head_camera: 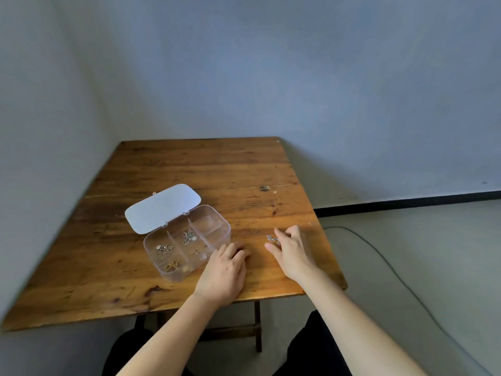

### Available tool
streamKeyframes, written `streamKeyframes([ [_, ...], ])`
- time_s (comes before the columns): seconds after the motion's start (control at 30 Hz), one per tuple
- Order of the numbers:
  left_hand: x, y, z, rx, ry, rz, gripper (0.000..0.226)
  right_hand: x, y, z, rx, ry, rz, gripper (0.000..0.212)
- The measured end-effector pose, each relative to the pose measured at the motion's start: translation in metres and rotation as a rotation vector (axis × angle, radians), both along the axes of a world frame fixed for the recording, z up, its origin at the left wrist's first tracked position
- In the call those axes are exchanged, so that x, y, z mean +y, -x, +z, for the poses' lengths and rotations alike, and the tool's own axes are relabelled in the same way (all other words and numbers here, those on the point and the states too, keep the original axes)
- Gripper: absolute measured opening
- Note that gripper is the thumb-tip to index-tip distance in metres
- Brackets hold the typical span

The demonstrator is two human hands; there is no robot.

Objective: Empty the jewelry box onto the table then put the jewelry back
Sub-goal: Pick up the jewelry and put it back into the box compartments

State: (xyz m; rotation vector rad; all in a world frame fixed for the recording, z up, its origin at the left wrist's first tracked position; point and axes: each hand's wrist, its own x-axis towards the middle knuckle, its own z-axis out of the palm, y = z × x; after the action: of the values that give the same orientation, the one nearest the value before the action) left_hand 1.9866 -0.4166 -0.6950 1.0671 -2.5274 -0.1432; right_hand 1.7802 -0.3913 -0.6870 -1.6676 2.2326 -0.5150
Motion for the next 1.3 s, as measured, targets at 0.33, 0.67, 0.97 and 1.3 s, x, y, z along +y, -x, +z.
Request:
streamKeyframes([
  [0.33, 0.0, 0.0, -0.002, 0.014, -0.028, 0.025, 0.033, 0.0, -0.004, 0.001, -0.128, 0.202, 0.024, 0.021],
  [0.67, 0.0, 0.0, 0.002, -0.02, -0.058, 0.023, 0.034, -0.011, -0.007, 0.007, 0.08, 0.041, 0.089, 0.022],
  [0.97, -0.01, 0.01, 0.031, -0.22, -0.093, -0.03, 0.035, -0.009, 0.025, 0.017, 0.075, -0.008, 0.167, 0.017],
  [1.3, -0.102, 0.037, 0.084, -0.075, -0.081, 0.041, 0.034, -0.097, 0.057, 0.083, -0.166, 0.267, -0.009, 0.021],
])
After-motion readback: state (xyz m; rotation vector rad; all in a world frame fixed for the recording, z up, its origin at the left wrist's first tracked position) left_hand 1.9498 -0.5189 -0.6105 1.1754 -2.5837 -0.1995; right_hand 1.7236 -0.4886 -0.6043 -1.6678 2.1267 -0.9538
